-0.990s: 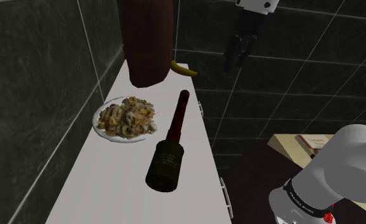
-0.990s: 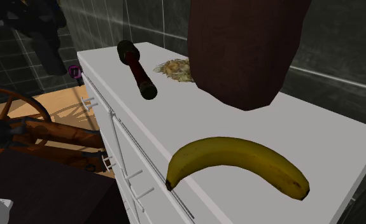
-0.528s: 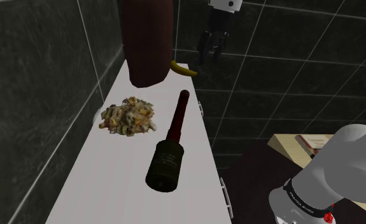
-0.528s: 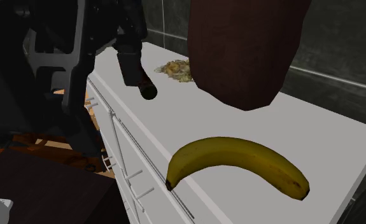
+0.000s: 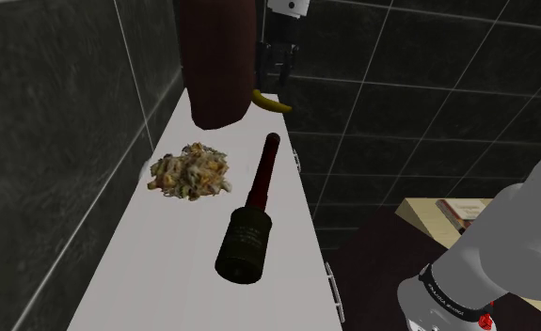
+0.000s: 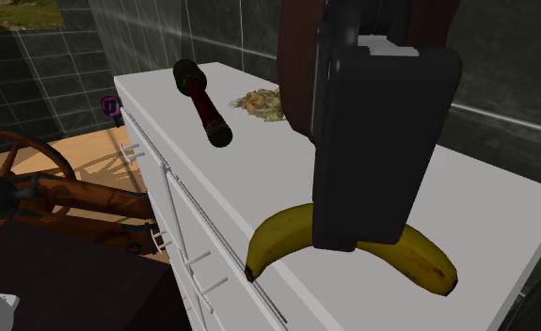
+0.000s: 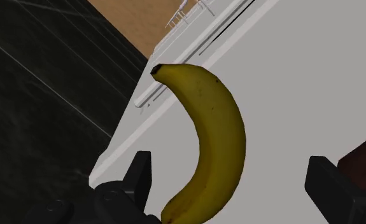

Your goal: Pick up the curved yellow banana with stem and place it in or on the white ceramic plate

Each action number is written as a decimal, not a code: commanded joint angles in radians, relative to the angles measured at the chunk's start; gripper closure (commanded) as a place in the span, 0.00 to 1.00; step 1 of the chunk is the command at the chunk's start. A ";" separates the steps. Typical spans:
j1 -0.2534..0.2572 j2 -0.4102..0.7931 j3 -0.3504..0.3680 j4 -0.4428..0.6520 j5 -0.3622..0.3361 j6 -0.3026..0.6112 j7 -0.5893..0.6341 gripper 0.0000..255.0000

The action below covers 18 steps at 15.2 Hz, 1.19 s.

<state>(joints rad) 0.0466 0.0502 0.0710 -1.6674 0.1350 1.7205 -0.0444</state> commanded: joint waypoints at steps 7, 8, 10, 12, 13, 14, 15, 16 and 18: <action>0.007 0.033 0.004 -0.058 0.003 0.091 -0.003 0.00; 0.008 0.034 0.004 -0.065 0.003 0.098 -0.003 0.00; 0.009 0.033 0.004 -0.065 0.003 0.099 -0.003 0.00; 0.009 0.034 0.003 -0.065 0.003 0.098 -0.003 0.00; 0.010 0.034 0.003 -0.065 0.003 0.098 -0.003 0.00; 0.010 0.034 0.002 -0.065 0.003 0.098 -0.003 0.00; 0.010 0.034 0.002 -0.065 0.003 0.098 -0.003 0.00; 0.010 0.038 0.001 -0.062 0.003 0.099 -0.004 1.00; 0.009 0.038 0.001 -0.060 0.003 0.098 -0.005 1.00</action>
<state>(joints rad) 0.0556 0.0870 0.0715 -1.7277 0.1374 1.8186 -0.0489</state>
